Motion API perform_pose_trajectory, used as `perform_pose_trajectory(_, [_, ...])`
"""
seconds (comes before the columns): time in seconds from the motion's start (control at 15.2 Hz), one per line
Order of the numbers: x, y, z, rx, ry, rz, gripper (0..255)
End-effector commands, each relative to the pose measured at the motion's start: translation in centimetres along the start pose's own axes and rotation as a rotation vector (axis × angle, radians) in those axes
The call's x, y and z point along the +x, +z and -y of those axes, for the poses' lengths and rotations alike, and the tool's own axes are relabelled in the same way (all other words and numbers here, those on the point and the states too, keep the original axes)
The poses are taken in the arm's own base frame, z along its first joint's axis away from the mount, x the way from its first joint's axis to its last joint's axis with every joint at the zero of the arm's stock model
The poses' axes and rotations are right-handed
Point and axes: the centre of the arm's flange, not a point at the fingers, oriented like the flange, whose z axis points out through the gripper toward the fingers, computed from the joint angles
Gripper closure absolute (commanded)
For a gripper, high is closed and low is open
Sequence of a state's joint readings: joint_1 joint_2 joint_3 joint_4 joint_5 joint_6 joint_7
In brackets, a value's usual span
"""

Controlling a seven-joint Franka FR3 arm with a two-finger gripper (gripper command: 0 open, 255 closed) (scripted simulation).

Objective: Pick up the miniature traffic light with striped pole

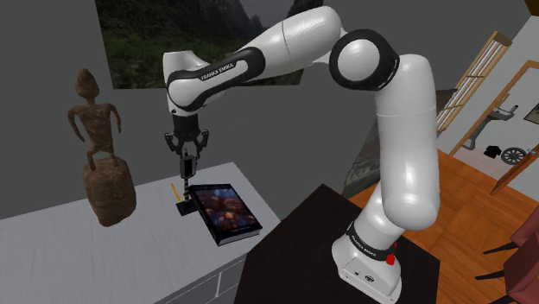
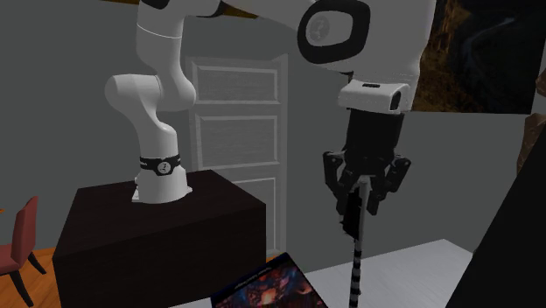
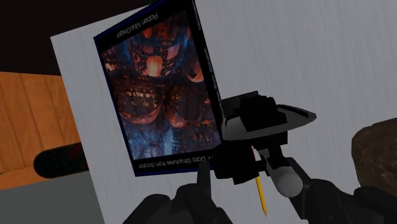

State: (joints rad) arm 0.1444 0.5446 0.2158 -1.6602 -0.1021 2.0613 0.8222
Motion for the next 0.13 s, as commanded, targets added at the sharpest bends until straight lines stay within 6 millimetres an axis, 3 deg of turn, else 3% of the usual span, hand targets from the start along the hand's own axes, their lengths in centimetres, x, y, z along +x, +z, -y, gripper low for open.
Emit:
perform_pose_trajectory(0.0, [0.01,-1.02,-0.02,0.003,0.0,-0.003,255])
perform_pose_trajectory(0.07, [0.02,-1.02,-0.02,0.003,0.0,-0.003,255])
